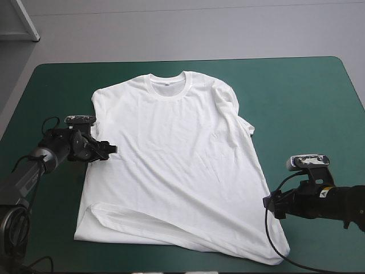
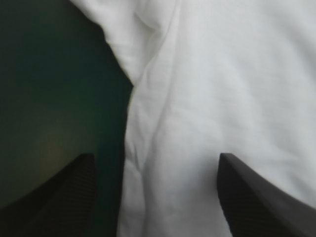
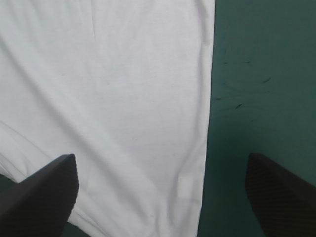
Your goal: Fold the cloth
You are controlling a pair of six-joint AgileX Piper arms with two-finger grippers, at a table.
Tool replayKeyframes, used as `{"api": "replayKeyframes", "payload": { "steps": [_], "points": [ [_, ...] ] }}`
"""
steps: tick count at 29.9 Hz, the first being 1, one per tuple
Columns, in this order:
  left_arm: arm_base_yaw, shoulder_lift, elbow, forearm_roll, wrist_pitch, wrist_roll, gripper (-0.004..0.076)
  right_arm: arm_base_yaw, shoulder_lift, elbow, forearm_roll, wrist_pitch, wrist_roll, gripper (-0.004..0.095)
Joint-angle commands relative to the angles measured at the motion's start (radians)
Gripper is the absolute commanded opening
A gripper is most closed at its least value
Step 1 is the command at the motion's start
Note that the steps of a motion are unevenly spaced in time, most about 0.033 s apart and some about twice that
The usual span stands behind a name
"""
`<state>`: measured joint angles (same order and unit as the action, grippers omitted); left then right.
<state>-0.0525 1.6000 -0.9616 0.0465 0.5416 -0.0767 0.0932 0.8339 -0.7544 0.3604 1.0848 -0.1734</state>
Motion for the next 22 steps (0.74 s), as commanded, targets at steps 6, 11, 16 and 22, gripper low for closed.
{"api": "replayKeyframes", "payload": {
  "steps": [6,11,16,22],
  "points": [
    [-0.002,0.033,-0.035,-0.059,-0.05,0.016,0.0347,-0.007,0.129,-0.033,0.021,-0.14,-0.032,0.0786],
    [-0.002,0.054,-0.035,-0.054,-0.05,0.037,0.0075,-0.007,0.26,-0.08,0.042,-0.253,-0.082,0.0767],
    [-0.002,0.06,-0.033,-0.054,-0.05,0.039,0.0022,-0.007,0.428,-0.194,0.096,-0.286,-0.141,0.076],
    [-0.002,0.06,-0.033,-0.054,-0.062,0.039,0.0022,-0.007,0.618,-0.365,0.131,-0.289,-0.193,0.0703]
  ]
}}
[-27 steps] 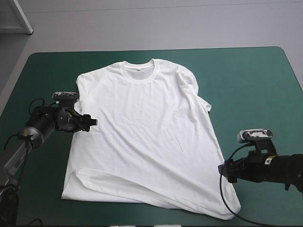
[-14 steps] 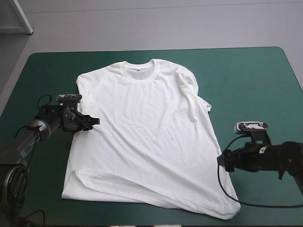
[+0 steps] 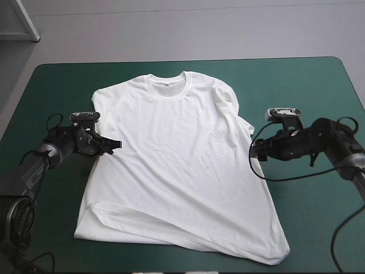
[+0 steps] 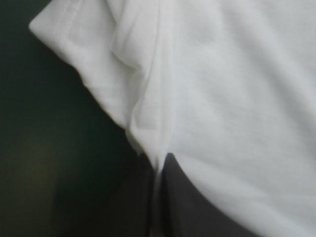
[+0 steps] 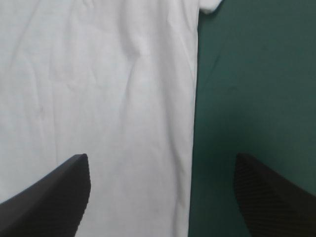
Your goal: Fold the cloth
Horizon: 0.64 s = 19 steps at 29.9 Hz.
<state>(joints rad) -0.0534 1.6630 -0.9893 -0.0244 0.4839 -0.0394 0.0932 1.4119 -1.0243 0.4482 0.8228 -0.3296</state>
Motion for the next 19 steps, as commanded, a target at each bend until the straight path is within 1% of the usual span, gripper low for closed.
{"api": "replayKeyframes", "payload": {
  "steps": [1,6,10,15,17,19],
  "points": [
    [-0.001,-0.003,-0.005,0.017,-0.007,0.002,0.0022,-0.007,0.072,-0.122,0.055,-0.027,-0.051,0.0691],
    [-0.001,-0.003,-0.005,0.017,-0.011,0.002,0.0022,-0.007,0.219,-0.232,0.113,-0.019,-0.077,0.0673],
    [-0.001,-0.003,-0.005,0.017,-0.006,0.002,0.0022,0.005,0.303,-0.279,0.12,-0.014,-0.077,0.0673],
    [-0.001,-0.003,-0.005,0.017,-0.004,0.002,0.0022,0.067,0.382,-0.282,0.123,-0.03,-0.077,0.0666],
    [-0.001,-0.003,-0.005,0.017,0.0,0.002,0.0022,0.093,0.402,-0.282,0.124,-0.044,-0.077,0.0634],
    [-0.001,-0.003,-0.005,0.017,0.002,0.002,0.0022,0.112,0.416,-0.282,0.123,-0.078,-0.077,0.0565]
  ]
}}
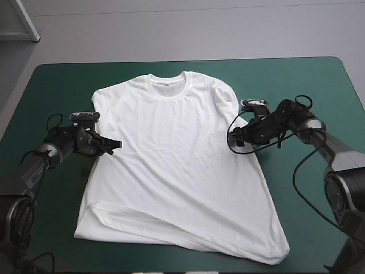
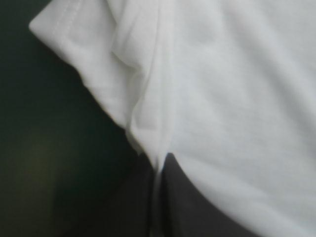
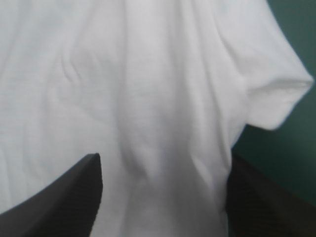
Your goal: Fold the cloth
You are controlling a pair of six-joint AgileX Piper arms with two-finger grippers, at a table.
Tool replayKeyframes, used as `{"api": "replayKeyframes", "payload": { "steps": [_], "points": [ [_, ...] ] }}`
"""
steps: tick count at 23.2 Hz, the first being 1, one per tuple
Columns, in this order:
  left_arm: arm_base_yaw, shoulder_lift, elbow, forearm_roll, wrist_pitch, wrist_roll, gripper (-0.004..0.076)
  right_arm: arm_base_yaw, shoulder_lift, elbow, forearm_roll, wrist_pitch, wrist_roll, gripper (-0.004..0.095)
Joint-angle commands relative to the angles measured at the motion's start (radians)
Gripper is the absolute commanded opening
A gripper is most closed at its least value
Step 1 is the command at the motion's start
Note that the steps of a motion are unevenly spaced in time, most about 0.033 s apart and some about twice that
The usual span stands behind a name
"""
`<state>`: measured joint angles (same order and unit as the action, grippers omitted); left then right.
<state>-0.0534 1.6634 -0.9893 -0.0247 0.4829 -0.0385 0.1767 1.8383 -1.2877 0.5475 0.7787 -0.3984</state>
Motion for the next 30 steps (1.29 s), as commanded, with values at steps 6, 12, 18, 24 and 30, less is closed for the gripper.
{"api": "replayKeyframes", "payload": {
  "steps": [6,12,18,24,30],
  "points": [
    [-0.001,-0.003,-0.005,0.025,0.005,0.001,0.0022,0.038,-0.015,-0.019,0.017,-0.121,-0.004,0.0171],
    [-0.001,-0.086,-0.092,0.075,0.072,0.007,0.0021,0.038,-0.078,-0.019,0.033,-0.113,-0.016,-0.0015],
    [-0.001,-0.233,-0.352,0.066,0.255,0.11,0.0021,0.038,-0.35,-0.026,0.029,-0.255,-0.016,-0.0015],
    [-0.001,-0.298,-0.689,0.054,0.379,0.162,0.0021,0.038,-0.49,-0.218,0.017,-0.276,-0.055,-0.0015],
    [-0.001,-0.302,-0.959,0.05,0.433,0.192,0.0021,0.038,-0.499,-0.49,0.017,-0.212,-0.082,-0.0017]
  ]
}}
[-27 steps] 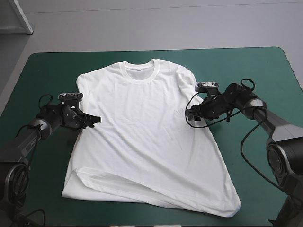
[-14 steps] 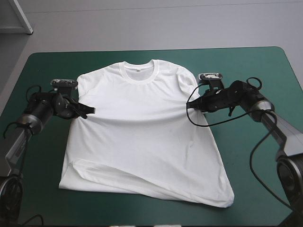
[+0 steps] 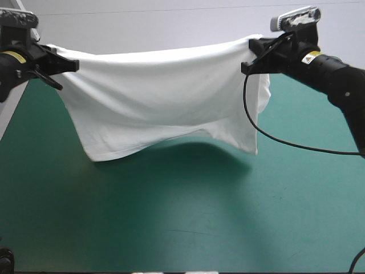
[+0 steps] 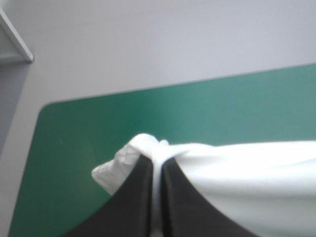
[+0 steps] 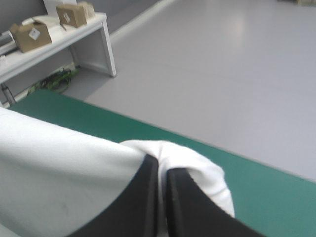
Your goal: Fold the cloth
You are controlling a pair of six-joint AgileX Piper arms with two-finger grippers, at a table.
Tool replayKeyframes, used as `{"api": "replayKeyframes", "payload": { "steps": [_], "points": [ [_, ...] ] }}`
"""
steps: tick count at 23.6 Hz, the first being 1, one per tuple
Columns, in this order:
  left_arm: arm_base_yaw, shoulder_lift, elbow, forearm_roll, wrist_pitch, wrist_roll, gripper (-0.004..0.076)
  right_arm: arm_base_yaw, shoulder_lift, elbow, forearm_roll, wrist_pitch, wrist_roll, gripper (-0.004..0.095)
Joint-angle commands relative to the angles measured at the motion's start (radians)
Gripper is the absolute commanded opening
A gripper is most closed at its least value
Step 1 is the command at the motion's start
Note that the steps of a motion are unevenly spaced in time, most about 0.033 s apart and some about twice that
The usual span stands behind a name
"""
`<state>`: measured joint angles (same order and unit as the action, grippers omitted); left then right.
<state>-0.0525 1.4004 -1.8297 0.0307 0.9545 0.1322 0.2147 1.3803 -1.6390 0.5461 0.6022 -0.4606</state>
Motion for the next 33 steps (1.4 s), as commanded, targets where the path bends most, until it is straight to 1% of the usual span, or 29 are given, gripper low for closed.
{"api": "replayKeyframes", "payload": {
  "steps": [1,3,5,6,9,12,14,15,16,17,19,20,22,25,28,31,33],
  "points": [
    [-0.002,-0.039,-0.162,-0.006,-0.029,0.03,0.0021,0.0,-0.041,-0.171,0.018,-0.026,-0.02,-0.0017],
    [-0.002,-0.039,-0.277,-0.006,0.016,0.049,0.0021,0.0,-0.041,-0.262,0.018,0.009,-0.02,-0.0017],
    [-0.002,-0.039,-0.34,-0.006,0.063,0.066,0.0021,0.0,-0.041,-0.316,0.018,0.066,-0.02,-0.0017],
    [-0.002,-0.039,-0.343,-0.001,0.063,0.066,0.0021,0.0,-0.041,-0.319,0.018,0.074,-0.02,-0.0017],
    [-0.002,-0.028,-0.343,0.004,0.065,0.066,0.0021,0.0,-0.034,-0.319,0.018,0.076,-0.02,-0.0017],
    [-0.002,0.045,-0.343,-0.005,0.058,0.066,0.0021,0.0,0.018,-0.319,0.018,0.031,-0.02,-0.0017],
    [-0.002,0.121,-0.343,-0.04,0.029,0.066,0.0021,0.0,0.079,-0.319,0.018,-0.043,-0.02,-0.0017],
    [-0.002,0.171,-0.343,-0.059,-0.021,0.068,0.0021,0.0,0.132,-0.319,0.018,-0.112,-0.035,-0.0017],
    [-0.002,0.194,-0.343,-0.071,-0.045,0.068,0.0021,0.0,0.161,-0.319,0.018,-0.158,-0.049,-0.0017],
    [-0.002,0.244,-0.343,-0.092,-0.106,0.068,0.0021,0.0,0.208,-0.319,0.018,-0.247,-0.072,-0.0017],
    [-0.002,0.319,-0.343,-0.116,-0.192,0.07,0.0021,0.0,0.294,-0.327,0.02,-0.388,-0.074,-0.0017],
    [-0.002,0.337,-0.343,-0.128,-0.221,0.07,0.0021,0.0,0.318,-0.332,0.02,-0.435,-0.074,-0.0017],
    [-0.002,0.364,-0.343,-0.136,-0.267,0.07,0.0021,0.0,0.358,-0.357,0.022,-0.477,-0.074,-0.0017],
    [-0.002,0.383,-0.343,-0.136,-0.311,0.083,0.0021,0.0,0.408,-0.415,0.022,-0.47,-0.074,-0.0017],
    [-0.002,0.39,-0.343,-0.136,-0.32,0.125,0.0021,0.0,0.427,-0.438,0.018,-0.423,-0.074,-0.0017],
    [-0.002,0.39,-0.343,-0.136,-0.289,0.145,0.0021,-0.012,0.427,-0.438,0.018,-0.306,-0.043,-0.0017],
    [-0.002,0.39,-0.343,-0.143,-0.215,0.145,0.0021,-0.021,0.427,-0.438,0.005,-0.191,0.011,-0.0017]
  ]
}}
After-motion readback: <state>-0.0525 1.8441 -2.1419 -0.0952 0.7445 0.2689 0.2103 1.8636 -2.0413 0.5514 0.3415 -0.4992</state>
